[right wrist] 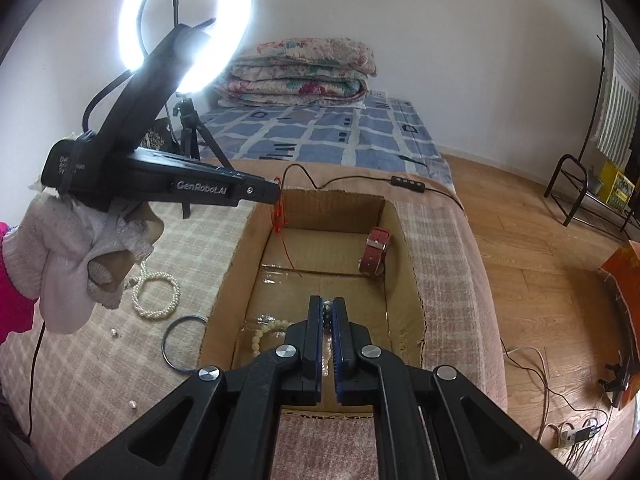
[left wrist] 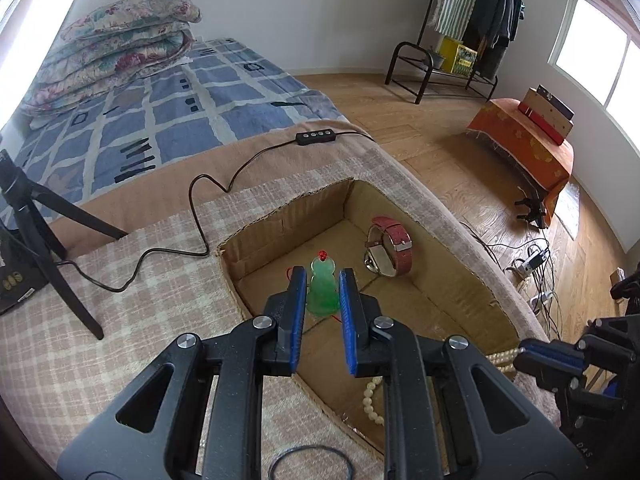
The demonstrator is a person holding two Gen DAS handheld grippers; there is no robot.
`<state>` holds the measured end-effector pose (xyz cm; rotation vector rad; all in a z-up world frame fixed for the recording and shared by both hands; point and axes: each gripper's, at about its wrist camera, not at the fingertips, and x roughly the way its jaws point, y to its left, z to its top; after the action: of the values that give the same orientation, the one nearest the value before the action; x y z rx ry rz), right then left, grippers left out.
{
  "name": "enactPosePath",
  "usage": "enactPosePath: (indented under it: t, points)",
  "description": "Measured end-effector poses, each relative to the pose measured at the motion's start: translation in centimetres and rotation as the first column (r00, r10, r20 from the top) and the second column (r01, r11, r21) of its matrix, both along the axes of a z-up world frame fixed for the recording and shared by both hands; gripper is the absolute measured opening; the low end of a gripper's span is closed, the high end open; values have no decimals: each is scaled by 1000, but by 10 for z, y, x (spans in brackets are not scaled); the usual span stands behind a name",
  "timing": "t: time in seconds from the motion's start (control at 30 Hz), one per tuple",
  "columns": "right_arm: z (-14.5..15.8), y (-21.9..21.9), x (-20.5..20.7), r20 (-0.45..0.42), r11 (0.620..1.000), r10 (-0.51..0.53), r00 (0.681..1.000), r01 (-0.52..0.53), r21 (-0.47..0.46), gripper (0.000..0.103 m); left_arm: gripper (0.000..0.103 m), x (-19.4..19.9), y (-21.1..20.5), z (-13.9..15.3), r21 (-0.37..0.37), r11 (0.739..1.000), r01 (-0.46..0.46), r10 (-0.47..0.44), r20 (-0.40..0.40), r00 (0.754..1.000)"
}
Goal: Organize jewelry
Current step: 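Carry the pendant in the left tool and the pearls in the right tool over the box, then open the right tool to drop the pearls while the left tool drops the pendant into the box, then move both open tools back toward the single pearls on the blanket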
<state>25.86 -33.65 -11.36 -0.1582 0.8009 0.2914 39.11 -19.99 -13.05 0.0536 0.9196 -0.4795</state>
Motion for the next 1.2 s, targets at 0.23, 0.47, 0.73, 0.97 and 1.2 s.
enactPosePath:
  t: [0.23, 0.47, 0.73, 0.97, 1.2]
  points:
    - [-12, -4, 6, -31, 1000, 3, 1000, -2, 23, 4, 15, 6, -11, -3, 1, 1000, 11, -11, 1, 1000]
    - [-7, 1, 1, 10, 1000, 9, 1000, -9, 21, 67, 69, 3, -7, 5, -6, 1000, -9, 9, 31, 999]
    - [5, 9, -9, 69, 1000, -17, 997, 18, -11, 103, 69, -3, 3, 16, 7, 1000, -22, 21, 42, 999]
    - [9, 17, -15, 67, 999, -21, 998, 23, -32, 103, 69, -18, 12, 36, 21, 1000, -19, 17, 76, 997]
    - [27, 26, -31, 84, 999, -21, 996, 23, -26, 103, 69, -41, 39, 64, 12, 999, -36, 35, 110, 993]
